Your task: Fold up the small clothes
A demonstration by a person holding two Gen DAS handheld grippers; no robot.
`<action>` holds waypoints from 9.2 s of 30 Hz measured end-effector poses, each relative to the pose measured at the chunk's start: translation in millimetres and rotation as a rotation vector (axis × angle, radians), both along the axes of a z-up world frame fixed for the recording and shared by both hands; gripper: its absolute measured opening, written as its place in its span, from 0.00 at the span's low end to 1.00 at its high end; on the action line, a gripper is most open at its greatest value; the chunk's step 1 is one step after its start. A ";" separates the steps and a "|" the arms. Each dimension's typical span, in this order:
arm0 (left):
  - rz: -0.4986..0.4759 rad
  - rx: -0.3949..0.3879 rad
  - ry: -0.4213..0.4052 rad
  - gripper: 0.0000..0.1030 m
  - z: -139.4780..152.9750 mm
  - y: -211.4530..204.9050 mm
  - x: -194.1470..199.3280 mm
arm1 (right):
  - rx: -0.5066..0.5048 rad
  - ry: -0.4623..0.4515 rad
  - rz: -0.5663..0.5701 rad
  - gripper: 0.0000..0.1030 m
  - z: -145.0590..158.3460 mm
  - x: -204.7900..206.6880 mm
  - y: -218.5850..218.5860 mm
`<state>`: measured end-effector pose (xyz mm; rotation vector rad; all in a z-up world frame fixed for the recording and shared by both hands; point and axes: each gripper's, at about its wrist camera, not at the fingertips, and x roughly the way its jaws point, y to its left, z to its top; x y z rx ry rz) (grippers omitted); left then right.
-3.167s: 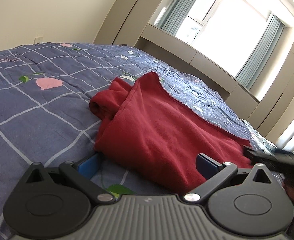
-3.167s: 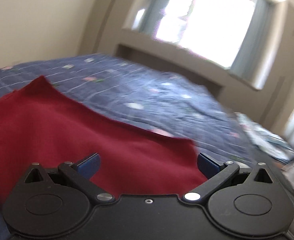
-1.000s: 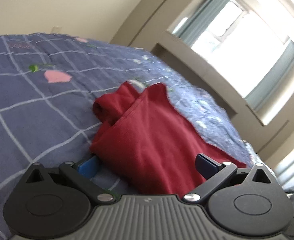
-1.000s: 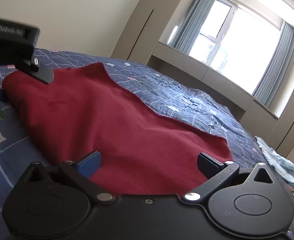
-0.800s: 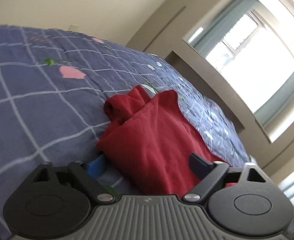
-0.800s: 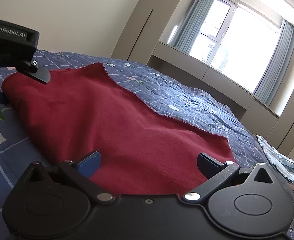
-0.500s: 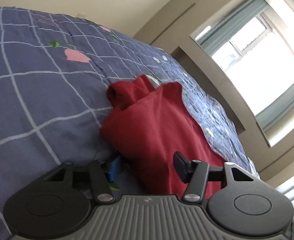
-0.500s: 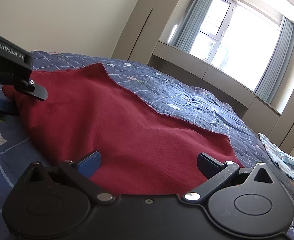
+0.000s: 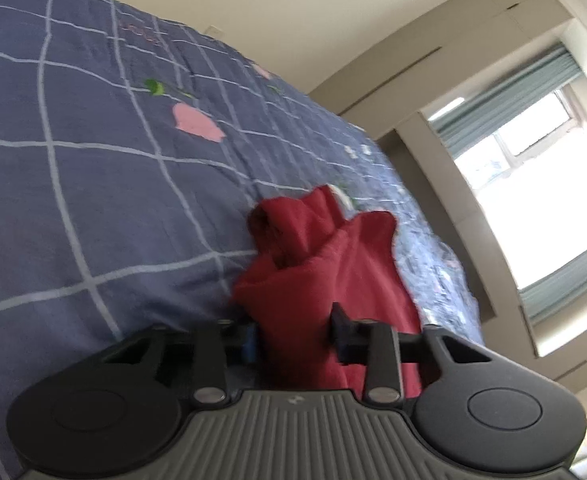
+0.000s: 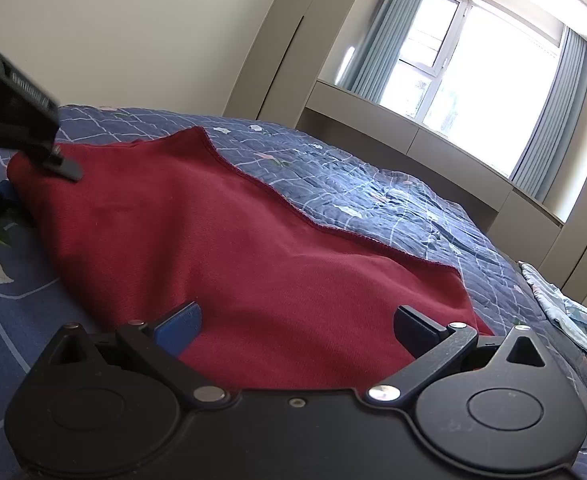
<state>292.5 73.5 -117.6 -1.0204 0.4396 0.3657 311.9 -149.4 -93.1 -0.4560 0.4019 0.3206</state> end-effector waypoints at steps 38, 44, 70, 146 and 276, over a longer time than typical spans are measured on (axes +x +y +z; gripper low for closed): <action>-0.432 0.450 -0.251 0.06 108.6 -79.2 51.4 | 0.292 0.193 -0.210 1.00 18.4 -13.3 -100.7; -0.749 0.566 -0.357 0.06 146.1 -155.2 71.9 | 0.299 0.222 -0.287 1.00 19.1 -26.0 -130.1; -1.307 0.805 -0.187 0.06 77.8 -289.7 54.6 | 0.232 0.145 -0.483 1.00 22.4 -109.3 -228.3; -0.790 0.529 0.127 1.00 62.7 -160.9 75.8 | 0.434 0.137 -0.349 1.00 50.1 -51.9 -195.8; -1.108 0.471 0.259 0.82 65.3 -178.9 176.7 | 0.801 0.463 -0.367 0.46 14.4 99.3 -239.8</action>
